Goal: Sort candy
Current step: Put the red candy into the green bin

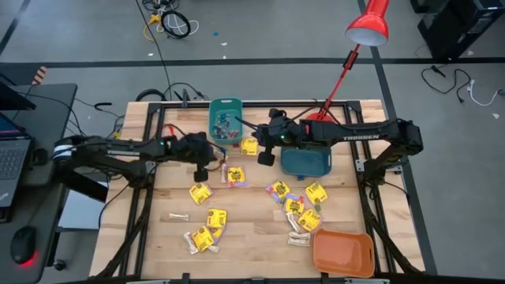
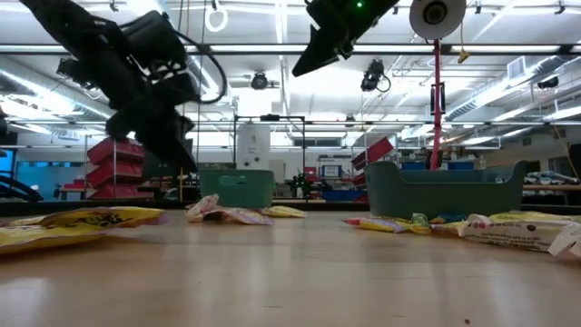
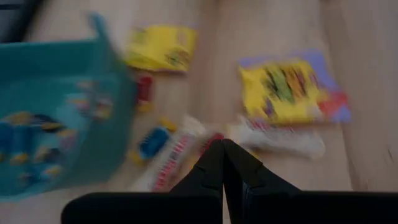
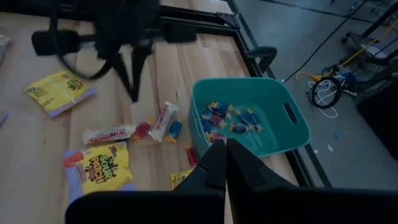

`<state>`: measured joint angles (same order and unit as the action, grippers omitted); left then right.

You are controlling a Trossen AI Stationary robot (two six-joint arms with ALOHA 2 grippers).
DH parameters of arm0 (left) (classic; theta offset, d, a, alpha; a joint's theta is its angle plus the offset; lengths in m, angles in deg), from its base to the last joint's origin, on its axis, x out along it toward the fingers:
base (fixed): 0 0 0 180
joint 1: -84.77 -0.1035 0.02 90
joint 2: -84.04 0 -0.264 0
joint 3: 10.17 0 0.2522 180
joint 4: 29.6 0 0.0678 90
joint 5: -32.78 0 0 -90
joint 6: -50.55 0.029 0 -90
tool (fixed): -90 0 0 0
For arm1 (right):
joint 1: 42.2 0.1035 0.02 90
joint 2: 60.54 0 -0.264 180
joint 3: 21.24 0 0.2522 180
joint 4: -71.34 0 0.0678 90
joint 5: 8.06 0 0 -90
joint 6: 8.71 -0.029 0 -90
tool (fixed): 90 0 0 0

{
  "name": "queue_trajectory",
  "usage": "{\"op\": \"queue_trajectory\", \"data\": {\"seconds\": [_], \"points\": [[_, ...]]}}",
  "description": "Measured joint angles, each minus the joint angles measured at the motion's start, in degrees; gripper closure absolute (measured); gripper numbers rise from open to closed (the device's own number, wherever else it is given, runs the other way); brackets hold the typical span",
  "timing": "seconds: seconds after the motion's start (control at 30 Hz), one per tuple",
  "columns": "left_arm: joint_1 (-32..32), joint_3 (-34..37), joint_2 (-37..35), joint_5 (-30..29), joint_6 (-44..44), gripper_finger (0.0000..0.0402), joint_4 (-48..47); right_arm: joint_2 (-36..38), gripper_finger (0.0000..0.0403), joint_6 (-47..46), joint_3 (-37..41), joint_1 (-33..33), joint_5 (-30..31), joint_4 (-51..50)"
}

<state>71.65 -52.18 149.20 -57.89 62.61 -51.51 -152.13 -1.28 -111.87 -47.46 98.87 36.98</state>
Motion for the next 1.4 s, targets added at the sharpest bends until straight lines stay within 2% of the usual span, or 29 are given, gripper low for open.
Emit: {"op": "queue_trajectory", "data": {"seconds": [0.33, 0.63, 1.4], "points": [[1.0, 0.0, 6.4, 1.0, 6.1, 0.0400, 2.4, -0.2, 0.0403, -0.4, 0.0, 0.1, 0.0, -1.1], [0.7, 0.0, 12.1, 1.8, 7.3, 0.0374, 8.4, -0.2, 0.0403, -0.5, 0.0, 0.3, 0.0, -1.9], [-1.0, 0.4, 14.5, 0.4, 10.4, 0.0309, 9.9, -0.3, 0.0403, -1.4, 0.0, 0.3, 0.0, -2.4]]}}
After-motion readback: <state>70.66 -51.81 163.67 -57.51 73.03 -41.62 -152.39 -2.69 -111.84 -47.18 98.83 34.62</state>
